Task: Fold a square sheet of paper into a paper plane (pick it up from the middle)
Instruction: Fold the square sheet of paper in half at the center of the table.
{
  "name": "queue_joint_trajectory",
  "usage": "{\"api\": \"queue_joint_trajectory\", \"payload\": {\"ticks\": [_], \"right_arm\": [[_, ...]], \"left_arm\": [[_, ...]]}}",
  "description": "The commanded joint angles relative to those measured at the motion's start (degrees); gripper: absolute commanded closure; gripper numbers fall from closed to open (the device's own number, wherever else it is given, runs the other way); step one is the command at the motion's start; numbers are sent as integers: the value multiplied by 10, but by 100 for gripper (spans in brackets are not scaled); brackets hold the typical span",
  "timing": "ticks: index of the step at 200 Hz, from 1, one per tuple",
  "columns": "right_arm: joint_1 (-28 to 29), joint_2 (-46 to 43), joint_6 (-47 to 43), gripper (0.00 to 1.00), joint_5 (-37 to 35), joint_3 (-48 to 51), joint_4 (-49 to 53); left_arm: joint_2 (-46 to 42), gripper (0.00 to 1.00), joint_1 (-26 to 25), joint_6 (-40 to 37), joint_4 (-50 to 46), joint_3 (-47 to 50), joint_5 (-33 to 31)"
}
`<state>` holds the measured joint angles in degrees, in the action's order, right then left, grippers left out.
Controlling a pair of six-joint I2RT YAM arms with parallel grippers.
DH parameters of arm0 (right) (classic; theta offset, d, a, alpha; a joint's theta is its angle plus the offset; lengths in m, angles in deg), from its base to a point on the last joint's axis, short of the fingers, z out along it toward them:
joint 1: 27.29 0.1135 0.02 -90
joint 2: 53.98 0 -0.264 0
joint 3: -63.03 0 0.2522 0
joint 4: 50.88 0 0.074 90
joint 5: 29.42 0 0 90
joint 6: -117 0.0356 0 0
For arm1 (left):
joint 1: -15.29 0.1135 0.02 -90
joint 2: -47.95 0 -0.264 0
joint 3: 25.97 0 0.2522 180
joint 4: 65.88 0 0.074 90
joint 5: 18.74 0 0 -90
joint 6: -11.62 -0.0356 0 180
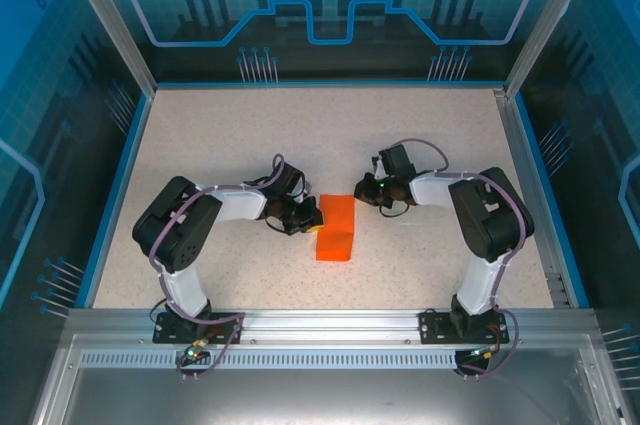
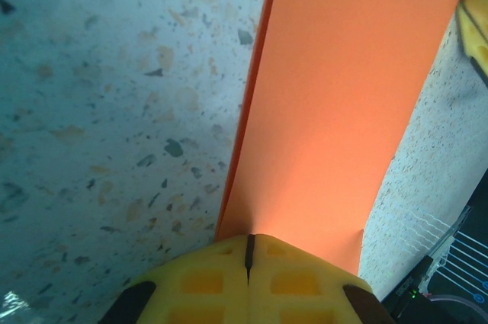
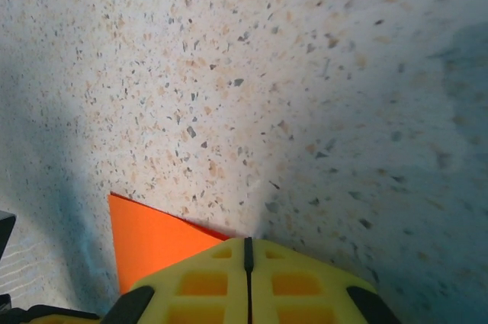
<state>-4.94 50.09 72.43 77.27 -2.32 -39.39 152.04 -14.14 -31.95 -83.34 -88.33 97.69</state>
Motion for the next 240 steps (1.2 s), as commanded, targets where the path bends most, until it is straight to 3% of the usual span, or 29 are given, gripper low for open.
{"api": "queue_joint_trajectory", "payload": {"ticks": [1, 31, 80, 142, 240], "right_arm": [[27, -83, -7, 93, -17, 16, 40], [80, -133, 17, 93, 4, 74, 48], [137, -132, 59, 93, 23, 124, 15], [154, -96, 50, 94, 43, 134, 22], [161, -142, 15, 94, 52, 226, 82]], "left_arm": [[67, 100, -4, -4, -134, 54, -115], [69, 100, -5, -4, -131, 53, -117], [72, 100, -4, -4, -125, 55, -119], [73, 100, -4, -2, -122, 56, -121], [75, 100, -4, 3, -119, 61, -127]]}}
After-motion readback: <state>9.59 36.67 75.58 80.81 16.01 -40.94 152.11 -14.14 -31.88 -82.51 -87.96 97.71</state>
